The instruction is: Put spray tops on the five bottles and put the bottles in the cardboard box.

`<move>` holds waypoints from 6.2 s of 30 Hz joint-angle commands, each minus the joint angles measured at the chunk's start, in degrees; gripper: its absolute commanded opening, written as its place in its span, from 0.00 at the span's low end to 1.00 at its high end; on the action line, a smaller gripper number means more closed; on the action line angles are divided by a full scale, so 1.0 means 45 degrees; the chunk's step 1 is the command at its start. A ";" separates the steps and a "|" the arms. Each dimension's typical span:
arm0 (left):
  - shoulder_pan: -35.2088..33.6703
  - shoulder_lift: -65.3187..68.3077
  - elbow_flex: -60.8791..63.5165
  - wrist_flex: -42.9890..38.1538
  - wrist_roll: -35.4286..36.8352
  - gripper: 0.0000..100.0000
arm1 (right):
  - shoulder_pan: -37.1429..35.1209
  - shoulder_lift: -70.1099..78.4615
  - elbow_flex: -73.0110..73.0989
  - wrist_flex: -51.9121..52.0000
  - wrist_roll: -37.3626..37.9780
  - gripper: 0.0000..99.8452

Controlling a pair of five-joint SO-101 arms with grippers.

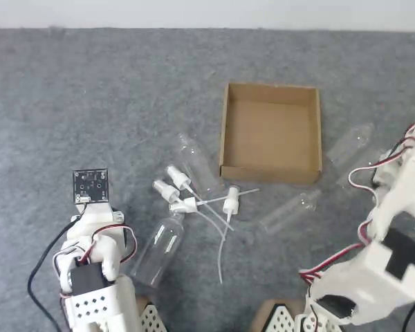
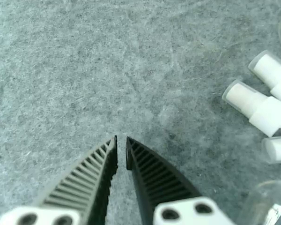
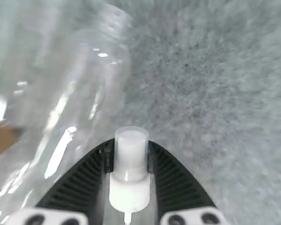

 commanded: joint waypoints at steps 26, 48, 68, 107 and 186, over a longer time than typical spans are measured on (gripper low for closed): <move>0.0039 -0.0215 -0.0068 0.0059 0.0078 0.03 | -1.5971 -0.2413 -0.1035 -0.2452 -0.0137 0.01; 0.0039 -0.0215 -0.0068 0.0059 0.0078 0.03 | -1.6029 -0.0713 -0.0996 -0.3389 -0.0098 0.18; 0.0039 -0.0215 -0.0068 0.0059 0.0078 0.03 | -0.9543 -0.7238 -0.2813 0.4054 -0.0039 0.17; 0.0039 -0.0215 -0.0068 0.0059 0.0078 0.03 | -0.1670 0.1846 0.1739 -0.4640 -0.2696 0.16; 0.0039 -0.0215 -0.0264 -0.1153 -0.1661 0.03 | 0.1123 -0.2921 0.6525 -0.3761 0.6896 0.01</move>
